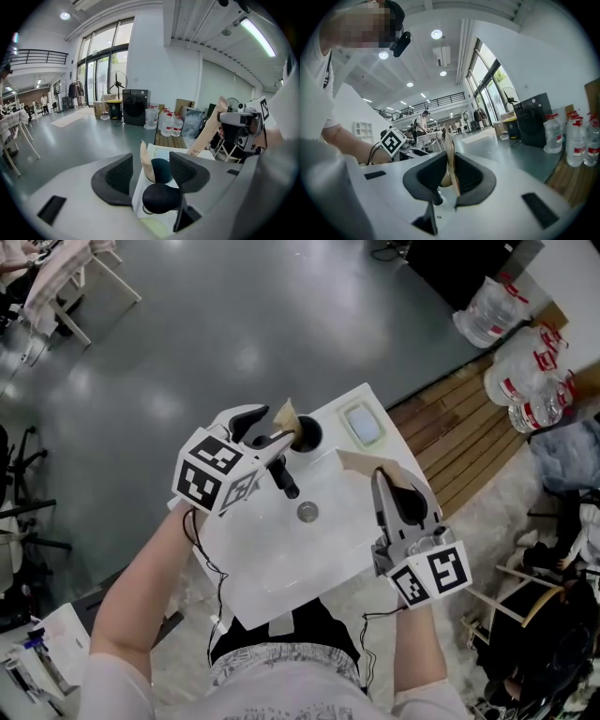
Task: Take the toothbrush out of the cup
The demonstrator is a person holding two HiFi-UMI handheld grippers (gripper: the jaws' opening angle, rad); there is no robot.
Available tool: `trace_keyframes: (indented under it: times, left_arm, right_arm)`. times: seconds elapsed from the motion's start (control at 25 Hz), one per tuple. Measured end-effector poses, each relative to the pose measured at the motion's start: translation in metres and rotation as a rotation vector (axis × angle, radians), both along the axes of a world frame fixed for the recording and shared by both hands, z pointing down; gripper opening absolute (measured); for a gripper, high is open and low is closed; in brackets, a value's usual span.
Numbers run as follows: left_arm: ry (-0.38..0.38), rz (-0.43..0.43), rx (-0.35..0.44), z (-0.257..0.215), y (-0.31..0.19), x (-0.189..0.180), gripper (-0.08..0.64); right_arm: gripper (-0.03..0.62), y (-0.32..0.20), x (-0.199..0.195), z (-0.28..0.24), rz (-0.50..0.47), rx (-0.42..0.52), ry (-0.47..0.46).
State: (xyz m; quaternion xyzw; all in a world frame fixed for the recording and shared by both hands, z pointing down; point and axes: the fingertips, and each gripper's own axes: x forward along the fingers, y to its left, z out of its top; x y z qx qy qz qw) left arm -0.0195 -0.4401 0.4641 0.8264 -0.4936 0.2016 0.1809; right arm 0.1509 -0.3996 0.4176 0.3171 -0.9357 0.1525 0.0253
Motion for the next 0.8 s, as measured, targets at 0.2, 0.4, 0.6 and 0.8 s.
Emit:
trace_keyframes:
  times: [0.2,0.4,0.6,0.8]
  left_arm:
    - [-0.010,0.016,-0.049,0.011,-0.010,0.003,0.264]
    - [-0.034,0.033,-0.105,0.019,-0.015,0.004,0.256]
    - [-0.066,0.047,-0.139,0.026,-0.016,0.004,0.225]
    - [-0.083,0.060,-0.154,0.028,-0.018,0.003,0.192]
  right_arm:
    - [0.063,-0.007,-0.001,0.007,-0.004,-0.012,-0.005]
    - [0.063,-0.012,0.003,0.014,0.002,-0.025,-0.008]
    - [0.063,-0.015,0.005,0.019,0.002,-0.037,-0.007]
    - [0.063,-0.017,0.005,0.020,0.007,-0.040,-0.015]
